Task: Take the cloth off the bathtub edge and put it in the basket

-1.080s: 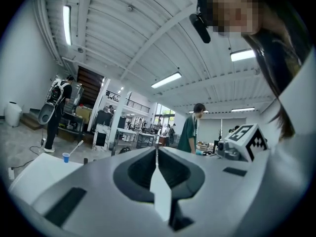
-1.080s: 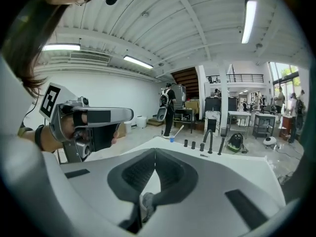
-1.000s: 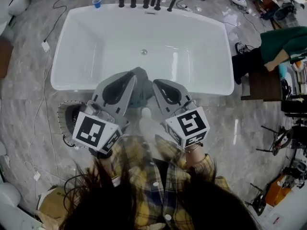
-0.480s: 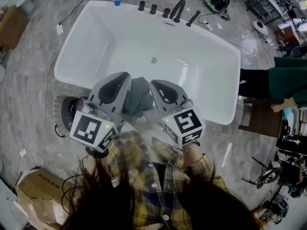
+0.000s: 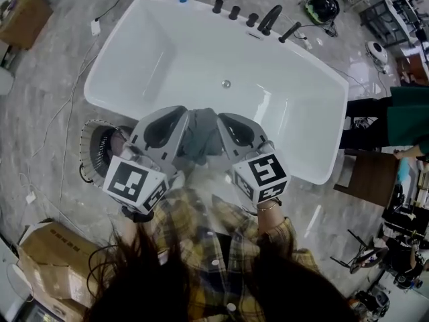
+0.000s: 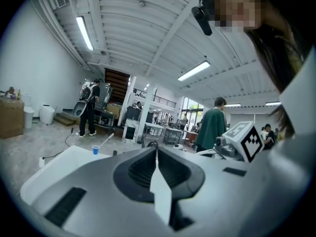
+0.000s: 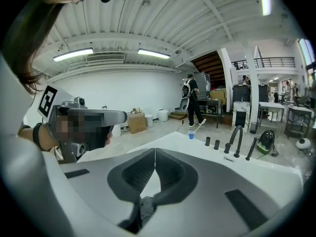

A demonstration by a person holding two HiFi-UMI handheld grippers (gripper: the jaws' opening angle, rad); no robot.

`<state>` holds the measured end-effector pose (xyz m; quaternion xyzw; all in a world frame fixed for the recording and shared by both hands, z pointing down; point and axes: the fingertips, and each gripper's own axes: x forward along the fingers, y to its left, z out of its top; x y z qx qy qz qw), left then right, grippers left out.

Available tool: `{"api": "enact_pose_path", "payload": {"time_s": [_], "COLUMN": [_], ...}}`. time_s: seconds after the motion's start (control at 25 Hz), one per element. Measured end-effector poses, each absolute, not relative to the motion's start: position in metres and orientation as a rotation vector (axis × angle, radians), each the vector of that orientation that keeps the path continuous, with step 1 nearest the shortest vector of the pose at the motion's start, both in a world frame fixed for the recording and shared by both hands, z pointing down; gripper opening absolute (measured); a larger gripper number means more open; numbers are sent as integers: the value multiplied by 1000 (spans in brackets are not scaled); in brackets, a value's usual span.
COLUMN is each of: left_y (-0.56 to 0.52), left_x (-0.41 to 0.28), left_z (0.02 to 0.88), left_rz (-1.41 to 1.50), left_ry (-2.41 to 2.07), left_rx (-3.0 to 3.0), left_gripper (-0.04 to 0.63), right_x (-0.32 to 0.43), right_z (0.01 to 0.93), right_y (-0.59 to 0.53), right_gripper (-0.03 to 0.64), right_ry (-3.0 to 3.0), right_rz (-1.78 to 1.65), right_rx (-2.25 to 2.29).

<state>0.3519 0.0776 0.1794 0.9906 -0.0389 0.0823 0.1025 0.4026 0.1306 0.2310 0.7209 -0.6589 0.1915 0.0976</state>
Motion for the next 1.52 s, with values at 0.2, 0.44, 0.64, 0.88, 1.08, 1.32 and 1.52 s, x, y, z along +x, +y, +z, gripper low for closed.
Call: {"api": "enact_pose_path", "payload": {"time_s": [0.2,0.44,0.64,0.88,1.08,1.32,1.52], "left_y": [75,78,76,71,74,85,93], "left_x": [340,324,318,304,294,283,276], "left_z": [208,254,298,363,408,470,517], "left_rz": [304,382,440,538,607,729,814], "left_ry": [-127,-104,-131,-180,-170,-139,-123], "left_rx": [2878,2833,2806,2738,2711,2641,2572], "left_gripper": [25,25,26,26,26,26,28], "right_x": [395,387,384,378,382,388,385], "right_z": [252,288,326,386,434,490,525], "right_y": [125,119,117,121,125,135,136], "right_gripper": [17,17,17,18,18,100,203], "right_ry": [-1956,-1967,-1984,-1950,-1904,-1838,-1821], "right_rz": [572,539,560,633,703,793,806], "right_rx": [2082,2022,1953,1867,1853,1821,1748]}}
